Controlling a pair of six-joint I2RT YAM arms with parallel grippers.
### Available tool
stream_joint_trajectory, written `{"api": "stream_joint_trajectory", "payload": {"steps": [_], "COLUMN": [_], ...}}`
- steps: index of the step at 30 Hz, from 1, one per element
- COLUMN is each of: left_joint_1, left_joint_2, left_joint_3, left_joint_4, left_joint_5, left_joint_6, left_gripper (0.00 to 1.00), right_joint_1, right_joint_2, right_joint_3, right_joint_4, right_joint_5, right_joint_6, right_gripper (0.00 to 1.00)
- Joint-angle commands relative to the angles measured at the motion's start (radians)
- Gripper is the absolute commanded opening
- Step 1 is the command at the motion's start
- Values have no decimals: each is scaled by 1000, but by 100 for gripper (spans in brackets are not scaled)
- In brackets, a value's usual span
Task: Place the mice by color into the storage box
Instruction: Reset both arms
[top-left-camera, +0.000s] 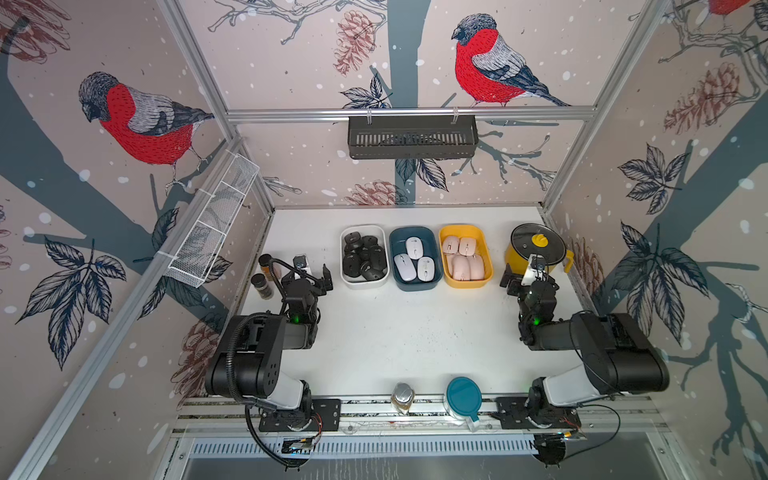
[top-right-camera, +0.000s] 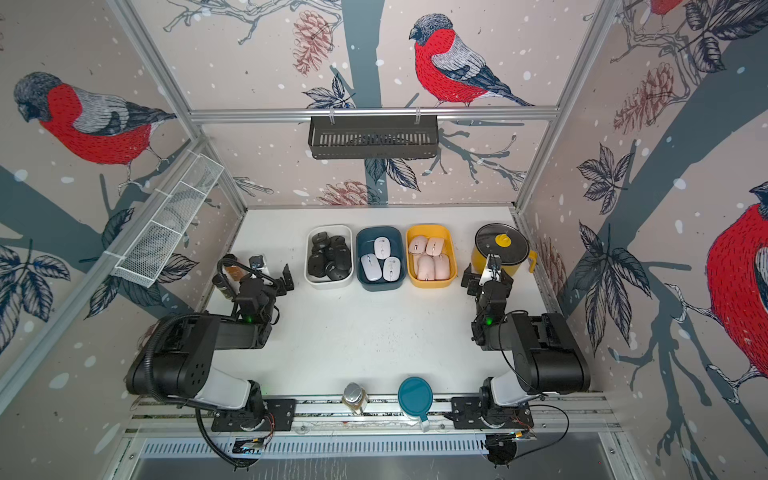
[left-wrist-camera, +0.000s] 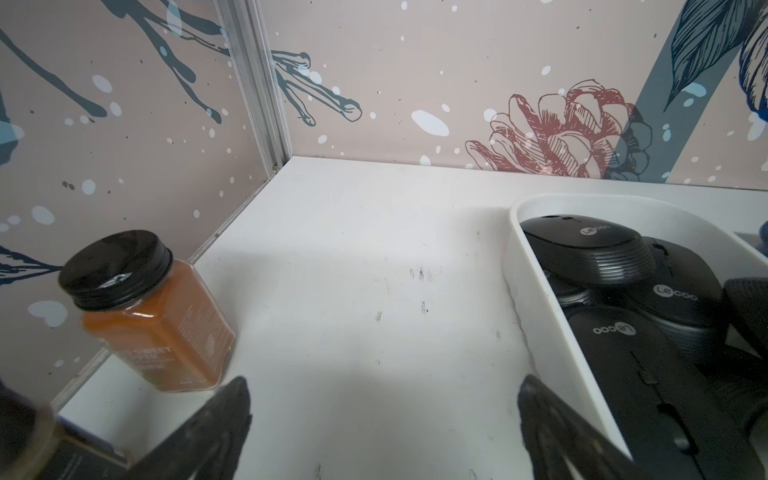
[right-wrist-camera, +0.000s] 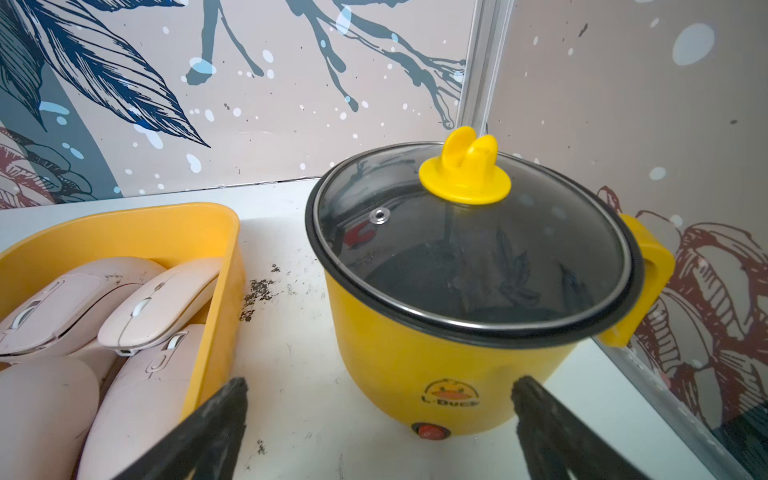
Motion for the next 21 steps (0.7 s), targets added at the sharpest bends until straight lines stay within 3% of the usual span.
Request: {"api": "stream_joint_trajectory", "payload": {"steps": [1,21], "left_joint_1": [1,0], "left_joint_2": [-4,-6], "left_joint_3": [7,8], "left_joint_4": [7,0], "left_joint_5": [13,16], "left_joint_6": [-3,-3], "left_gripper": [99,98], "right_joint_1": [-2,1], "right_joint_2": [1,0], "right_joint_3": [4,2], "right_joint_4": [17,19], "right_joint_5": [-11,-8], "right_joint_6": [6,3], "right_gripper": [99,99]}}
